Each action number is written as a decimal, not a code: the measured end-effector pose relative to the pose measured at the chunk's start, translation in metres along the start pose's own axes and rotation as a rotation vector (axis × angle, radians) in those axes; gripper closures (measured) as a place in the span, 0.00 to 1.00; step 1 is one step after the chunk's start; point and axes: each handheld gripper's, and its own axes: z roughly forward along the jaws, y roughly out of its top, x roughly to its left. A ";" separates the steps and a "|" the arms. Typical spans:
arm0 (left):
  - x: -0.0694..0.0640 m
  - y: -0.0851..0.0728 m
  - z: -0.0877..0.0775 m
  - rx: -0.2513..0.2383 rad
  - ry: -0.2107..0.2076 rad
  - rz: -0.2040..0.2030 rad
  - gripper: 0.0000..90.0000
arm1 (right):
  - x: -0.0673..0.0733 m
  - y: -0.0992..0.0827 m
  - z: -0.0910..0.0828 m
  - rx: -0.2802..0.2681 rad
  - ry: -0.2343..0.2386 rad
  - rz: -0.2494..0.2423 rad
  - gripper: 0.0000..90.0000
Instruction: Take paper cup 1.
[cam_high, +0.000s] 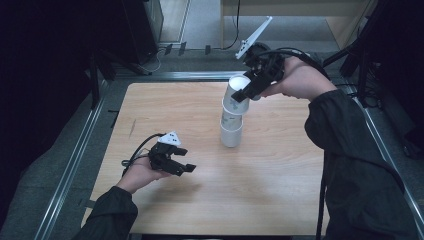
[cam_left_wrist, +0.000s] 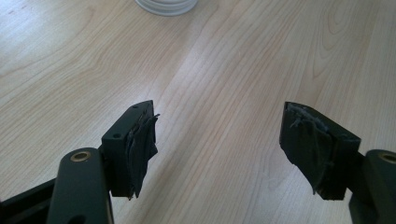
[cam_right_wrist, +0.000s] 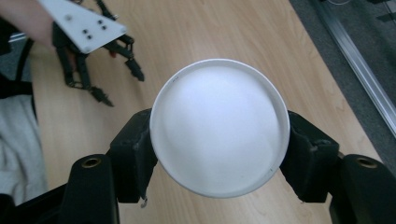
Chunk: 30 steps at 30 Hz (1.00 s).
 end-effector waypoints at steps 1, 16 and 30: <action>0.000 0.001 -0.001 -0.003 -0.006 -0.008 0.30 | 0.008 -0.007 -0.003 -0.018 0.031 -0.011 0.38; 0.001 0.003 -0.002 -0.008 -0.022 -0.048 0.31 | 0.043 -0.070 0.027 -0.079 0.129 -0.030 0.38; -0.003 0.005 -0.002 -0.051 -0.061 0.022 0.30 | 0.057 -0.123 0.085 -0.158 0.163 0.001 0.39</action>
